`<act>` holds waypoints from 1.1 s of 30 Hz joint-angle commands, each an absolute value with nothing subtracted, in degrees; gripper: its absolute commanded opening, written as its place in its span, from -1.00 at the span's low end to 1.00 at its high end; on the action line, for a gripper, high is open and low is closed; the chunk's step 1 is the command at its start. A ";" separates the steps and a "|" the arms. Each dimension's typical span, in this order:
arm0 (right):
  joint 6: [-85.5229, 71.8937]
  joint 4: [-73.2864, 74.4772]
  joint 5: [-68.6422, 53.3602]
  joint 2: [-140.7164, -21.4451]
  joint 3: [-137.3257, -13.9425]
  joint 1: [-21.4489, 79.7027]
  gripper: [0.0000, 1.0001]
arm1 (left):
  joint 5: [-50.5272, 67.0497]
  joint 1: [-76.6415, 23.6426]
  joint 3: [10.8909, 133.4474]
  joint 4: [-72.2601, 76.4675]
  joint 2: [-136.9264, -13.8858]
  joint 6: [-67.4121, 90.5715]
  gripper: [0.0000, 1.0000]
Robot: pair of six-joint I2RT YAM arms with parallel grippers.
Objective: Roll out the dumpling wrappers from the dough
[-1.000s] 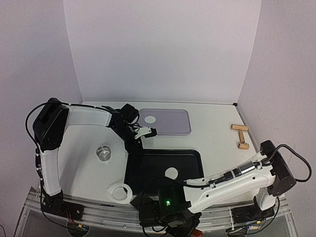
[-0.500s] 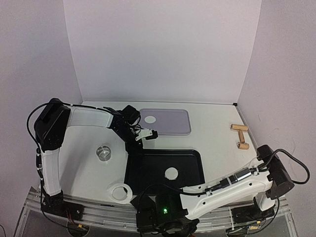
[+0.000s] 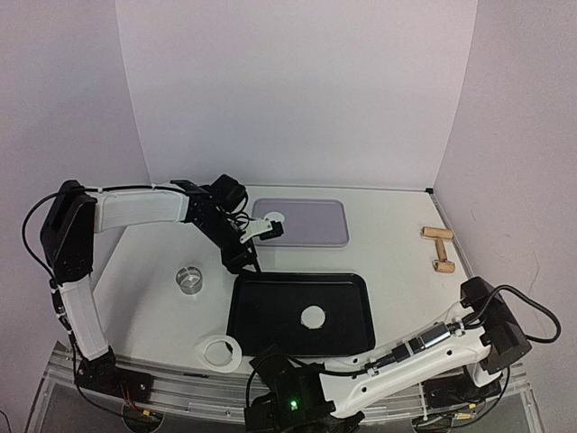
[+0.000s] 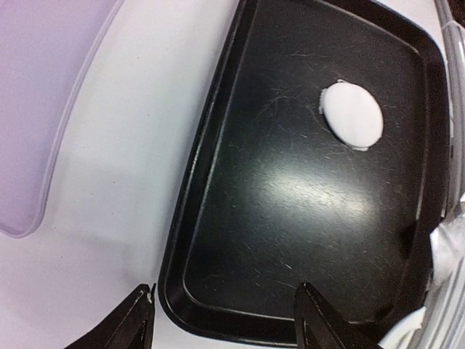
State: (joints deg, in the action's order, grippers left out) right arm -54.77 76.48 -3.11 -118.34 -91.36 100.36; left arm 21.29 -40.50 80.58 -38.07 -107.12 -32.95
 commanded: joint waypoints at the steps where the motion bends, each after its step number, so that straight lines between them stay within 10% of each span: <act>1: -57.27 103.89 -1.12 -120.40 -94.07 100.96 -1.00 | 27.58 -38.95 81.03 -50.62 -98.06 -35.43 0.28; 13: -54.33 103.93 4.57 -120.89 -95.14 100.92 -1.00 | 27.38 -35.78 55.69 -50.78 -84.96 -43.38 0.23; 33: -50.62 103.97 18.56 -109.81 -96.46 90.09 -1.00 | 26.70 -35.89 48.88 -43.86 -84.41 -38.46 0.18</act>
State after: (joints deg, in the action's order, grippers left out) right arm -56.60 76.18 9.83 -113.81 -94.68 95.68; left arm 26.39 -35.94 48.49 -45.40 -86.04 -39.90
